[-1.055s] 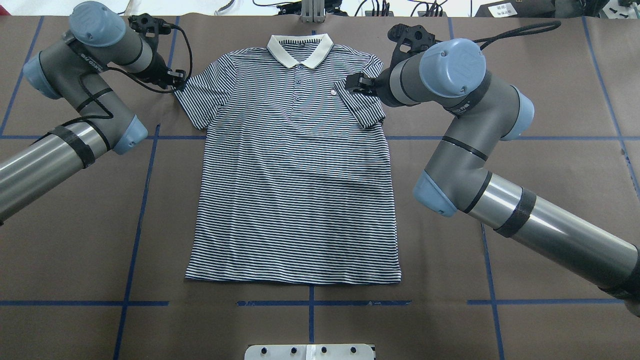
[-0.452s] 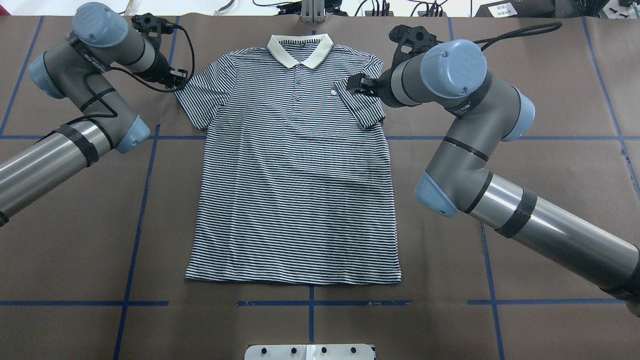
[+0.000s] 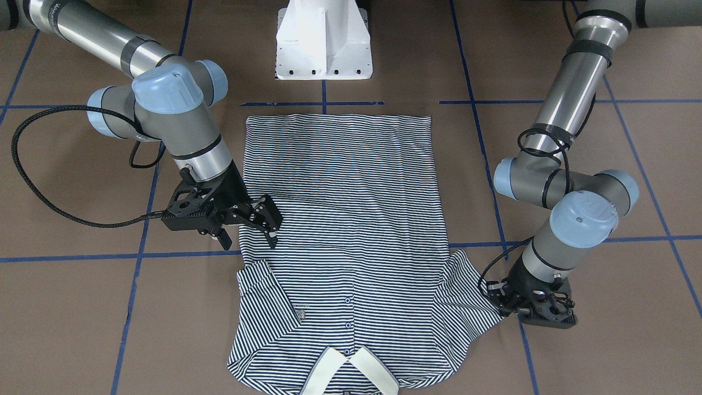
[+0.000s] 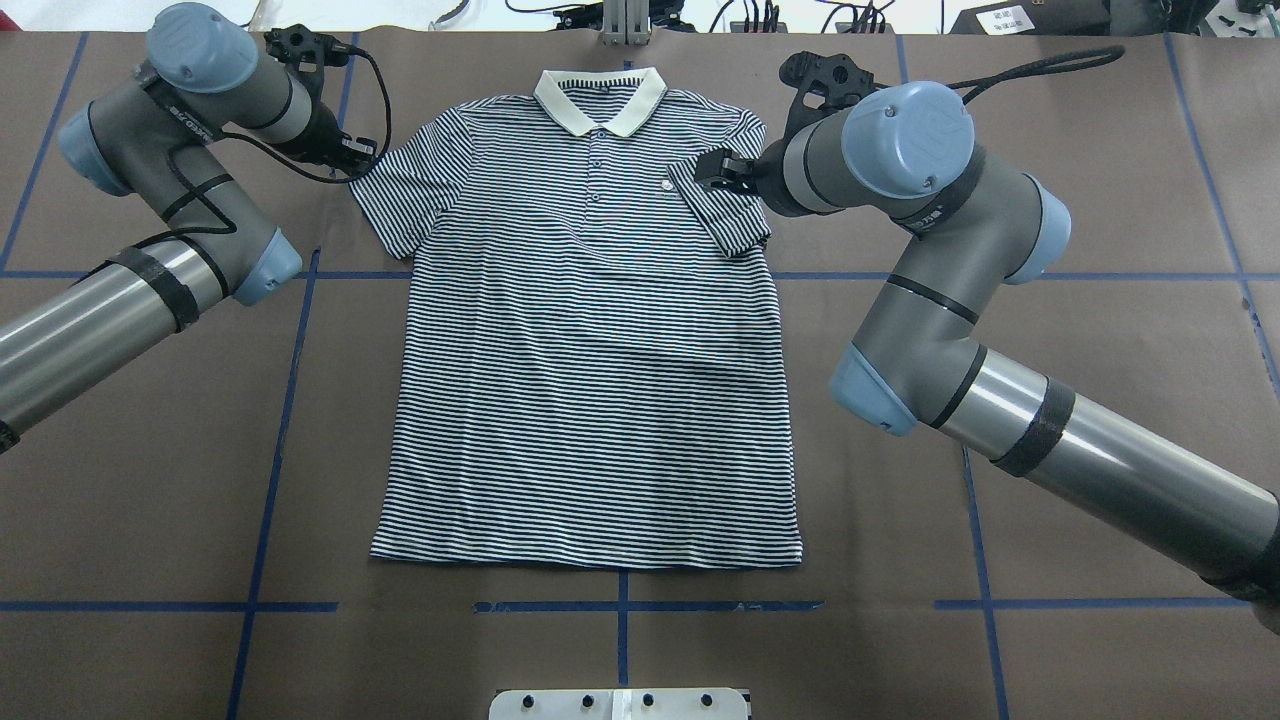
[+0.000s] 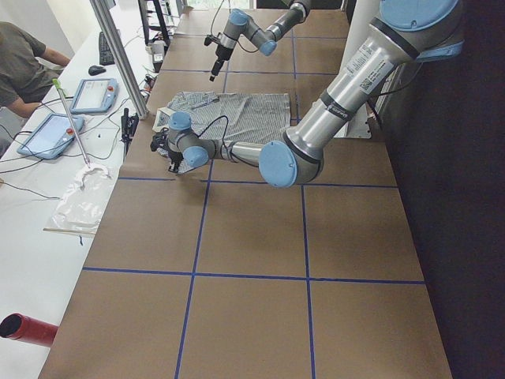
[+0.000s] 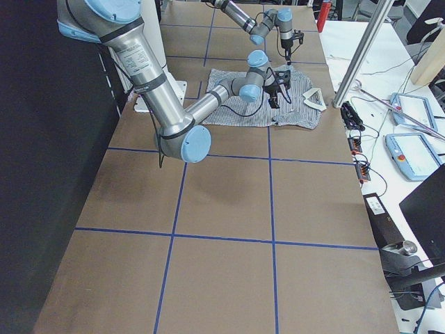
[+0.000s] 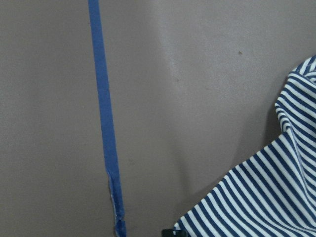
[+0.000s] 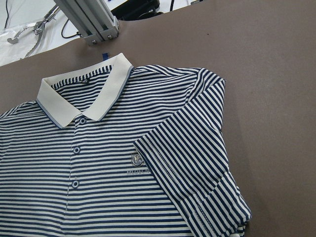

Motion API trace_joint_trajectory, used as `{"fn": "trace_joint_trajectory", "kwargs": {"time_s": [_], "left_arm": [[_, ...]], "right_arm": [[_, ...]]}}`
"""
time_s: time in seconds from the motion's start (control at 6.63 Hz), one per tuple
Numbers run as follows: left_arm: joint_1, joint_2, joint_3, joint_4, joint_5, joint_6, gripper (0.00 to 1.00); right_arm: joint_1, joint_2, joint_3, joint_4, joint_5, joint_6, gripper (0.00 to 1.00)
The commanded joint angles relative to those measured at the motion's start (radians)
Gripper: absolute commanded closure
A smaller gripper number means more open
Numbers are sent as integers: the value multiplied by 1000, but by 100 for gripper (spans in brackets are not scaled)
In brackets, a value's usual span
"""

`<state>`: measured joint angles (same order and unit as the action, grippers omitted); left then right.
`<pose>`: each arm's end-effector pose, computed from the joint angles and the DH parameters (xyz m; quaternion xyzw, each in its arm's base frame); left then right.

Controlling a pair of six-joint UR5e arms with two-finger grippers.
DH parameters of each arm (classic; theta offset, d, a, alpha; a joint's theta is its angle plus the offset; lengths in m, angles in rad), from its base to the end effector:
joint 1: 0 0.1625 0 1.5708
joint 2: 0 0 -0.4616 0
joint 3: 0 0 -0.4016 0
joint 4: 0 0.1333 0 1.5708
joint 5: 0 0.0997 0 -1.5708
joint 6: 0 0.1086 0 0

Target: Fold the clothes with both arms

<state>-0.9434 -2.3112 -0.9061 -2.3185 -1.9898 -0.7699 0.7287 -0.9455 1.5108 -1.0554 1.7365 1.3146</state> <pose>0.4282 -0.7424 0.4672 0.1771 0.3977 0.0192 0.9001 -0.4833 -0.5860 0.2841 0.1798 -0.4853 0.1586 0.8408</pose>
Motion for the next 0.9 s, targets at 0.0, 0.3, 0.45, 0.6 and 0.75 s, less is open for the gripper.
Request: {"fn": "trace_joint_trajectory", "kwargs": {"time_s": [0.0, 0.3, 0.45, 0.6, 0.75], "left_arm": [[0, -10, -83, 31, -12, -29, 100], [43, -51, -146, 68, -35, -180, 100], [90, -98, -142, 111, -24, -242, 100], [118, -112, -132, 119, 6, -255, 100], [132, -150, -70, 119, 55, -271, 100]], "right_arm": [[0, 2, 2, 0, 2, 0, 0], [0, 1, 22, -6, 3, 6, 0], [0, -1, 20, -6, 3, 6, 0], [0, -1, 20, -6, 3, 8, 0], [-5, -2, 20, -8, 3, 8, 0]]}}
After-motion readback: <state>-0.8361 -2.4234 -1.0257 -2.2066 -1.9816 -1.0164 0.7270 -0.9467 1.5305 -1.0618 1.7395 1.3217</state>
